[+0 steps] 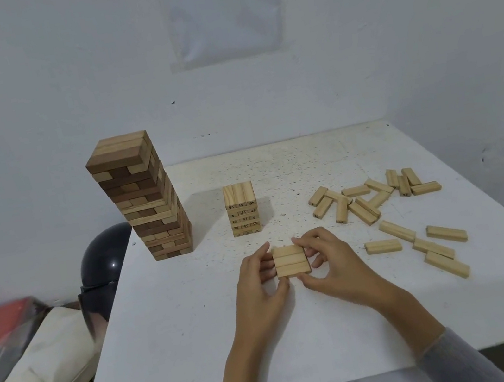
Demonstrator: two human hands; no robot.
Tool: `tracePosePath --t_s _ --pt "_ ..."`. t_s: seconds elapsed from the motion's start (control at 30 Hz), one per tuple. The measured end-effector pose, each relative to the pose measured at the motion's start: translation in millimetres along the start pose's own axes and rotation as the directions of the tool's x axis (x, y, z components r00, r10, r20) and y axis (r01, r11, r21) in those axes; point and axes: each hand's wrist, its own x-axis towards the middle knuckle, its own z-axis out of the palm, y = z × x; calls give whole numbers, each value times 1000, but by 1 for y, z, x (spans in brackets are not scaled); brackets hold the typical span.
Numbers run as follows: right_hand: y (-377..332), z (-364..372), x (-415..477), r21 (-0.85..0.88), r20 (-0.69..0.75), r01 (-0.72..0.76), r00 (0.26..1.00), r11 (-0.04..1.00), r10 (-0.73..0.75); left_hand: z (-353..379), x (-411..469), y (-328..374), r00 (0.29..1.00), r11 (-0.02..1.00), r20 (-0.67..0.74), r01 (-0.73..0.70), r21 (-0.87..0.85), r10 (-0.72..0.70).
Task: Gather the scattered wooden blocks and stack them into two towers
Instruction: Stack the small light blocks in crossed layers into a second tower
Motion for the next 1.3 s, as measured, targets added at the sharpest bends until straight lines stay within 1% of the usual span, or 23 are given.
tracePosePath --t_s 0.13,0.3,0.5,0.57,0.77,0.9,1.0,1.1,1.3 --pt "-2 -6 7 0 49 -21 999 1000 21 2 1 -1 999 999 -26 37 -40 -38" --pt "1 -6 10 -4 39 -12 999 1000 12 2 0 -1 998 996 -28 53 -73 -55" --pt "-6 -8 14 30 -21 83 996 996 -82 -3 0 5 1000 996 -23 14 -83 -16" --pt "-14 -10 16 20 -43 123 992 992 -122 -9 1 11 999 997 -33 -25 -78 23" --pt "-41 -18 38 12 -70 207 976 978 -206 -33 14 34 988 986 -117 -116 -116 103" --pt "-54 -23 62 27 -93 199 976 980 -196 -41 30 47 974 986 -178 -154 -68 140" --pt "-58 -26 81 25 -97 198 976 980 -195 -39 42 52 972 984 -195 -154 -91 134" --pt "-57 -26 98 33 -68 181 982 983 -178 -36 53 53 970 980 -211 -148 -134 118" --pt "-49 -24 124 19 -7 151 988 988 -151 -35 75 44 971 980 -228 -112 -165 72"
